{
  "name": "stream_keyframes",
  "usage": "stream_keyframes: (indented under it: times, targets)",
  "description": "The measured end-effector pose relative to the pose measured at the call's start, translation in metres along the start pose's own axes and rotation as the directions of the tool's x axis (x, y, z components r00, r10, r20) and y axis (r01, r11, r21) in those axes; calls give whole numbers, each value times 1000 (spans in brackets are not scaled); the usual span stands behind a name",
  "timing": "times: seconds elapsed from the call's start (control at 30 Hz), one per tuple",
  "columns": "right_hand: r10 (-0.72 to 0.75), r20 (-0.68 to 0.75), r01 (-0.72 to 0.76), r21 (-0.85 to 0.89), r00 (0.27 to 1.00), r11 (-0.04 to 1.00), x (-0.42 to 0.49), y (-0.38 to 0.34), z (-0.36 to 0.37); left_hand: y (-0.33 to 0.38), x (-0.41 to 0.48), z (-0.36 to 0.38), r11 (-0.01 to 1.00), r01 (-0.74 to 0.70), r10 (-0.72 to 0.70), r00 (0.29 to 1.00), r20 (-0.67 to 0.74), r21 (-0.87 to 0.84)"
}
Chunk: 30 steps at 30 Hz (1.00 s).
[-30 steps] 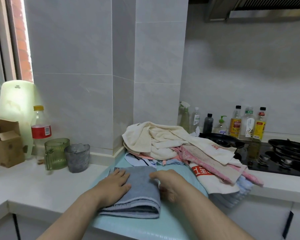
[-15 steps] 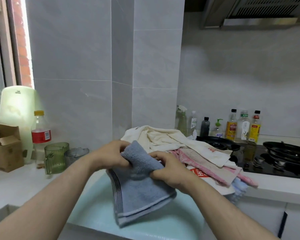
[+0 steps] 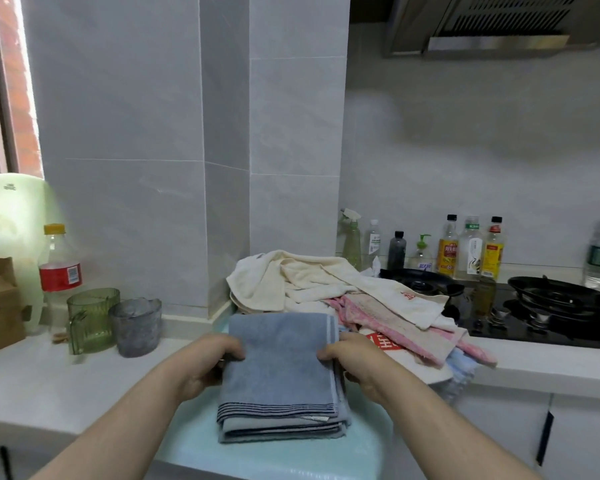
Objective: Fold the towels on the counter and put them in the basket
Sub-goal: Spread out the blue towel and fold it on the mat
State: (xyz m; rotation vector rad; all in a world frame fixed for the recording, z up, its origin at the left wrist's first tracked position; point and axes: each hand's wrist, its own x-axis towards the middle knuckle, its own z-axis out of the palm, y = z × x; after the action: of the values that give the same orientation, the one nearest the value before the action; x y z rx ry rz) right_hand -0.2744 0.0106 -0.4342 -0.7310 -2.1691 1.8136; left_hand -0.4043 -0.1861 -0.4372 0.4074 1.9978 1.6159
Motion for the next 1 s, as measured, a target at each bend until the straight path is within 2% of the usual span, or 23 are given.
stream_keyframes:
  times: [0.07,0.1,0.2,0.27,0.33,0.43,0.57,0.7,0.73,0.83,1.0]
  targets:
    - [-34,-39,26,-174,999,984,4,4,-3,-3,5,-3,970,-58,74,996,-56,238]
    - [-48,-47,37,-205,998,978,6,6,-4,-4,8,-4,957,-68,91,994,-68,283]
    - [-18,-65,4,-213,998,977,13,8,-3,-7,15,-2,959,-36,66,993,-98,283]
    - [49,-35,-53,-133,998,990,13,7,1,-7,19,-2,974,12,10,995,-100,225]
    - [109,13,-110,52,994,993,15,7,4,-5,19,-1,985,57,-45,996,-78,162]
    - [171,91,-190,298,981,936,8,2,6,1,15,-1,996,87,-86,996,-32,17]
    - [168,169,-225,415,971,882,-1,5,6,-2,3,5,987,98,-98,995,10,-127]
    - [140,140,-193,529,980,826,9,19,8,-19,9,4,933,70,-70,997,11,-352]
    - [124,129,-173,502,984,847,9,21,9,-21,8,7,948,49,-52,999,-2,-315]
    - [50,31,-56,243,998,968,10,29,11,-29,7,13,995,-77,67,987,-148,-60]
    - [-15,33,14,49,999,999,6,33,7,-37,1,11,990,-112,127,976,-179,90]
